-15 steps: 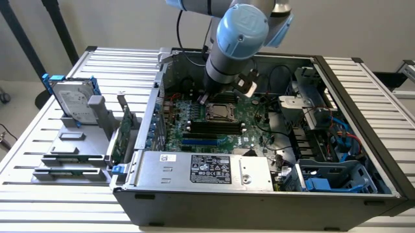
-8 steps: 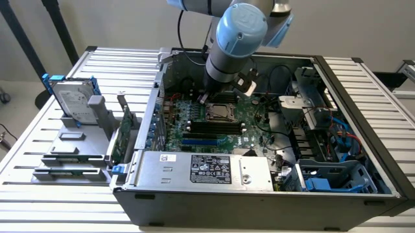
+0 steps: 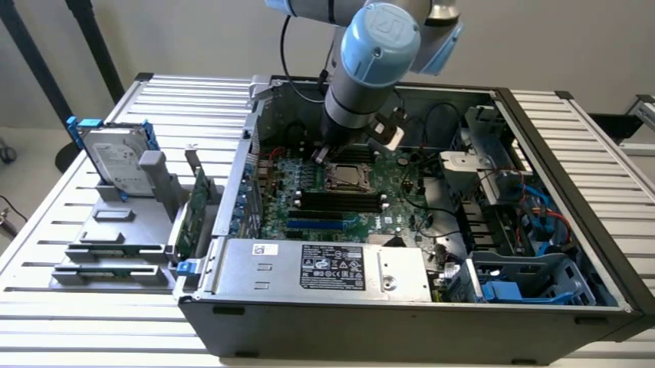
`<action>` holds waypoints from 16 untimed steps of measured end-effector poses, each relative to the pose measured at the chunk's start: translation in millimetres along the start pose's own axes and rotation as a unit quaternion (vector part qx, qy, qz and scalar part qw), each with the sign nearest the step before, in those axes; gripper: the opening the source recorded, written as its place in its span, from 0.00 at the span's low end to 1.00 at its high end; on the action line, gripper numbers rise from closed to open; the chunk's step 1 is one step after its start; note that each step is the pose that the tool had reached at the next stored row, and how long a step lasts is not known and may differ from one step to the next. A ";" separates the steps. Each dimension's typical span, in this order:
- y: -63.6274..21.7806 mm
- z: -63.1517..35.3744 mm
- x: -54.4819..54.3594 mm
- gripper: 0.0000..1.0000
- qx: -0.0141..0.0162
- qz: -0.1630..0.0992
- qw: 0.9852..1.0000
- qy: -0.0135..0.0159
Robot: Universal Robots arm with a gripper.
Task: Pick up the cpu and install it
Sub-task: 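Install the first cpu locking lever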
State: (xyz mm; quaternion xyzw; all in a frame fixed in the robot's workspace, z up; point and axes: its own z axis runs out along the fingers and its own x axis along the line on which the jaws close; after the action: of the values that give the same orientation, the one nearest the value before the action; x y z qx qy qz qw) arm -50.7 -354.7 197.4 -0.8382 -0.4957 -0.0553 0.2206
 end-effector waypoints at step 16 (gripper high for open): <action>4.1 3.5 4.1 0.11 -0.002 0.001 1.000 -0.003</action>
State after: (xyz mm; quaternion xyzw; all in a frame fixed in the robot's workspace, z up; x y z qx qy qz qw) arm -45.6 -351.6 194.2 -0.8390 -0.4959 -0.0535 0.2175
